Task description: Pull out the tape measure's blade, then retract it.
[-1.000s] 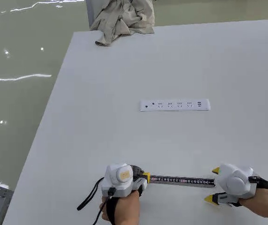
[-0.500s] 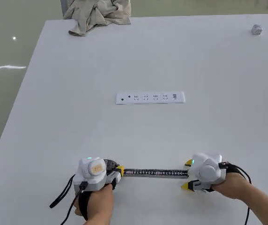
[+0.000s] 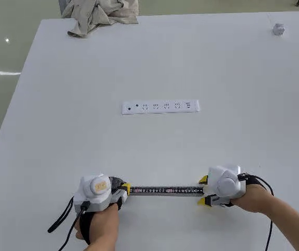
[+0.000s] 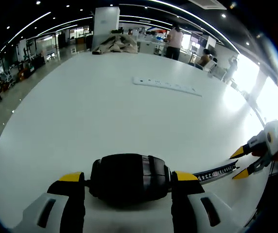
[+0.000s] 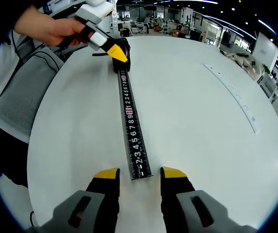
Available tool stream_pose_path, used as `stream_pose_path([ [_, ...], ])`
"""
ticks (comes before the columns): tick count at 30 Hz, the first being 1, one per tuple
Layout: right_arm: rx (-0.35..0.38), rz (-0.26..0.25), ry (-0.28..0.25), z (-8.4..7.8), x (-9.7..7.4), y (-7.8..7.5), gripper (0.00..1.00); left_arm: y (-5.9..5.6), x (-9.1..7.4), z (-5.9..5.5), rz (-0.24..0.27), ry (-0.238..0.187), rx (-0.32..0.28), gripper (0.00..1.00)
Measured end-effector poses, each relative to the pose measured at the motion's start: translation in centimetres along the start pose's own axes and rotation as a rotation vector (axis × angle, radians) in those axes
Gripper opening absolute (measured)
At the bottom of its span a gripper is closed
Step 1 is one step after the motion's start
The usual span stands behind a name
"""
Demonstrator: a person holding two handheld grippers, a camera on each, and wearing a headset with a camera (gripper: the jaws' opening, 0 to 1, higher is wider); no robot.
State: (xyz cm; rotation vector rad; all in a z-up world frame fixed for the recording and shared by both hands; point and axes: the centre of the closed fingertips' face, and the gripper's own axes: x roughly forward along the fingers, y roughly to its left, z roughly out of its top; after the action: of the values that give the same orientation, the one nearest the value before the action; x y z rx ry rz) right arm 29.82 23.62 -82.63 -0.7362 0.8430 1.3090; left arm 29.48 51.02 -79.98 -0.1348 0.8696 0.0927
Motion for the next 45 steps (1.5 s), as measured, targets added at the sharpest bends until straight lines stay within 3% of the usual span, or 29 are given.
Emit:
stream_pose_path([
  [13, -0.010, 0.015, 0.001, -0.10, 0.02, -0.47, 0.23, -0.21, -0.03, -0.21, -0.002, 0.006, -0.013, 0.67],
  [19, -0.046, 0.043, 0.015, 0.00, 0.06, 0.02, 0.17, -0.27, 0.06, -0.27, 0.000, 0.004, -0.013, 0.66],
  [45, -0.074, 0.050, 0.029, 0.14, 0.03, 0.21, 0.14, -0.16, 0.13, -0.26, 0.015, -0.028, 0.015, 0.64],
])
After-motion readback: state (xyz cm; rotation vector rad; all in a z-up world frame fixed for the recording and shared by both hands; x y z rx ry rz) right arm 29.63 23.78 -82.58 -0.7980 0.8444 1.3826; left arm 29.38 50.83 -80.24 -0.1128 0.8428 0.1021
